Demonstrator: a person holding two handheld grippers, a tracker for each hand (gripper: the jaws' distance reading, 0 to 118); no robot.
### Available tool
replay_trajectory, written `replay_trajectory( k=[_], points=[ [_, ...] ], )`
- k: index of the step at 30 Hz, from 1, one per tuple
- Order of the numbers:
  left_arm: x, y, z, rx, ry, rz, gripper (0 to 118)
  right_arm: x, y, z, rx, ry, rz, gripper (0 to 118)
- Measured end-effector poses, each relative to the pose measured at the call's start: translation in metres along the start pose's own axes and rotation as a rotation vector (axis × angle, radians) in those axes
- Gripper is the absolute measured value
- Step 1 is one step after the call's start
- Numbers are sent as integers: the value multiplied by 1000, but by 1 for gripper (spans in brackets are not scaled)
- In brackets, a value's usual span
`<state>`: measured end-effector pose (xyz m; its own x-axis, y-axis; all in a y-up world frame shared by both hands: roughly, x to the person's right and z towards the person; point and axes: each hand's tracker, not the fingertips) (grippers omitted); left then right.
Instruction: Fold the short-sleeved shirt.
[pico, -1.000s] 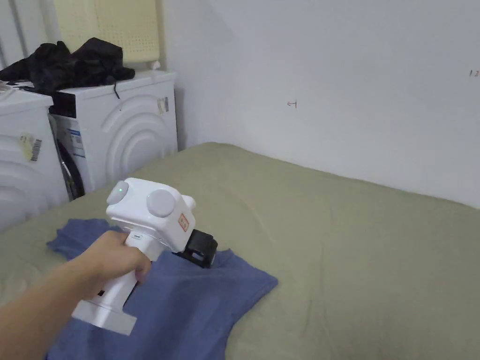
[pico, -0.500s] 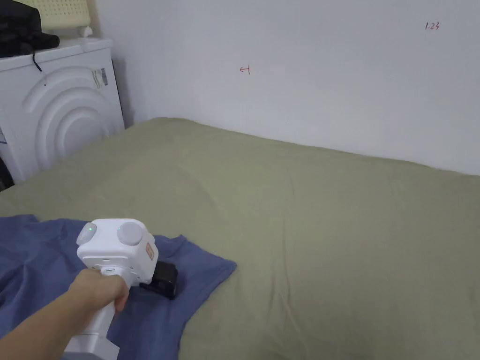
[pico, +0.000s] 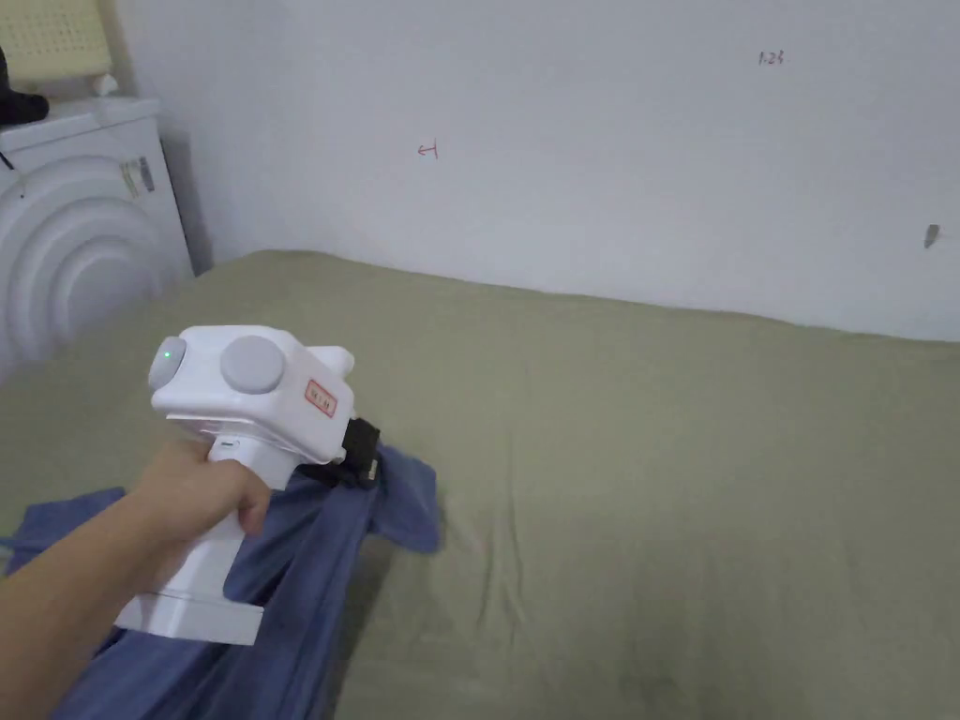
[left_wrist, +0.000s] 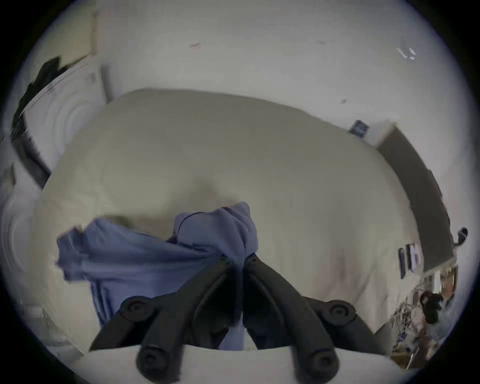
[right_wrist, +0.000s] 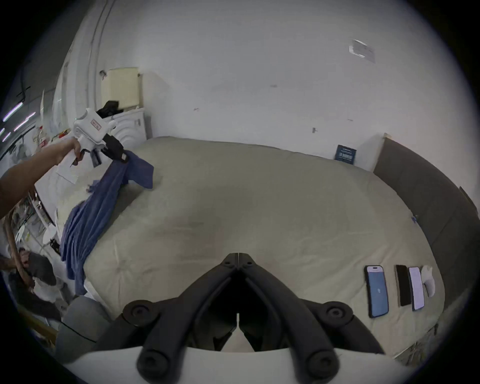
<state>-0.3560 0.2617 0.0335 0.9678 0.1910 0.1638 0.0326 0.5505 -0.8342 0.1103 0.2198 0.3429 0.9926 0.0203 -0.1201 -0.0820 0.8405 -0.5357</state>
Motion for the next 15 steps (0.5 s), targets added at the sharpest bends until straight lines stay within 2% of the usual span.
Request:
replay_trajectory(
  k=[6,15],
  points=[
    [151,42,-27,-3,-177,-226,5,47,-1,46,61,-134,-83,0],
    [390,22,-91,-118,-488,-553,5,99,-31,111,58,-318,-180,0]
  ],
)
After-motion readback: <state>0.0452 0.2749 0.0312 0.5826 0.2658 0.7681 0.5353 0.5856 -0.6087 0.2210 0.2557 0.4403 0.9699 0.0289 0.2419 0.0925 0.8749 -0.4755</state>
